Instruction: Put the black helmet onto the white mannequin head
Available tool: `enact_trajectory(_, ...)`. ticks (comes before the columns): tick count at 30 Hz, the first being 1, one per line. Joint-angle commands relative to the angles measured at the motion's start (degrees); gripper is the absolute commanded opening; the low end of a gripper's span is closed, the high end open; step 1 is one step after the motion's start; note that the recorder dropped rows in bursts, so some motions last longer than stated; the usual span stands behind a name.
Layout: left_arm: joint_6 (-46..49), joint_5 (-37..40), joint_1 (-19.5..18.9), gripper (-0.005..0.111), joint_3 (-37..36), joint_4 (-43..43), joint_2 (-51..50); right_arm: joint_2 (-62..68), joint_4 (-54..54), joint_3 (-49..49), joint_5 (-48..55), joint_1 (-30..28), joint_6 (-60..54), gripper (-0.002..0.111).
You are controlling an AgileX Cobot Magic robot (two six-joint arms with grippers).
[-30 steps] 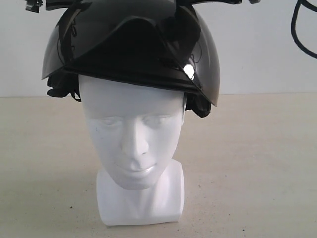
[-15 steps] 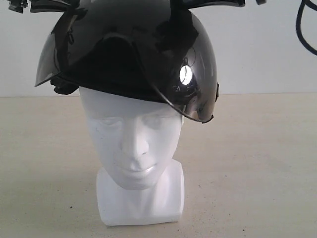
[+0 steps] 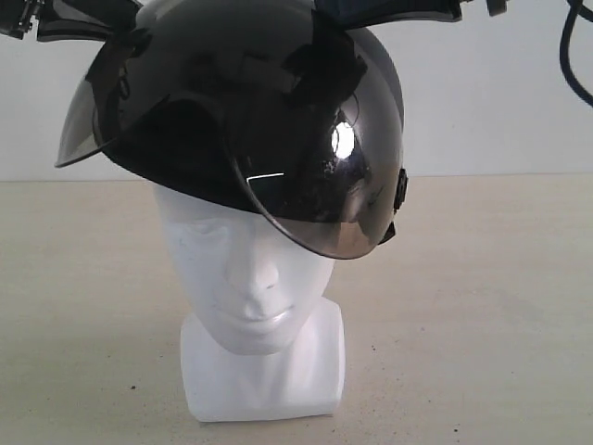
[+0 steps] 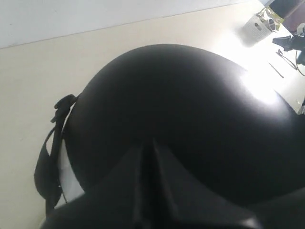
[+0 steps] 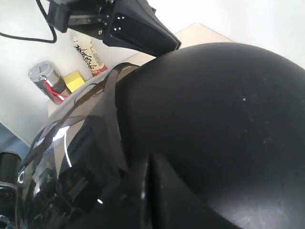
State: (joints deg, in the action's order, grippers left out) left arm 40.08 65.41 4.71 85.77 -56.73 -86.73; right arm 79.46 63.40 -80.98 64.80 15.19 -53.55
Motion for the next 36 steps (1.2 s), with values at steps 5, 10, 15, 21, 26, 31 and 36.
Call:
enact_trajectory(5,2.17,4.56,1.13,0.004,8.40,0.11,-6.05,-0.66,0.12,0.33,2.32,0.31,0.16,0.000)
enact_trajectory(10,2.05,4.56,1.13,0.004,10.46,1.83,-9.41,-0.66,0.12,0.33,2.22,0.31,0.05,0.000)
enact_trajectory(15,2.47,4.56,1.13,0.004,10.46,-1.47,-11.34,-0.66,0.12,0.33,1.35,0.31,0.05,0.000)
enact_trajectory(21,-0.66,4.56,1.13,0.004,10.46,1.28,-9.92,-0.66,0.12,0.33,1.01,0.31,0.20,0.000)
enact_trajectory(26,-1.24,4.56,1.13,0.004,8.71,2.40,-6.88,-0.66,0.12,0.33,1.16,0.31,0.68,0.000)
enact_trajectory(31,-1.39,4.56,1.13,0.004,4.51,1.67,-4.46,-0.66,0.12,0.33,1.53,0.31,0.92,0.000)
enact_trajectory(36,-1.39,4.56,1.13,0.004,1.10,1.67,-2.90,-0.66,0.23,0.33,2.39,0.31,1.14,0.000)
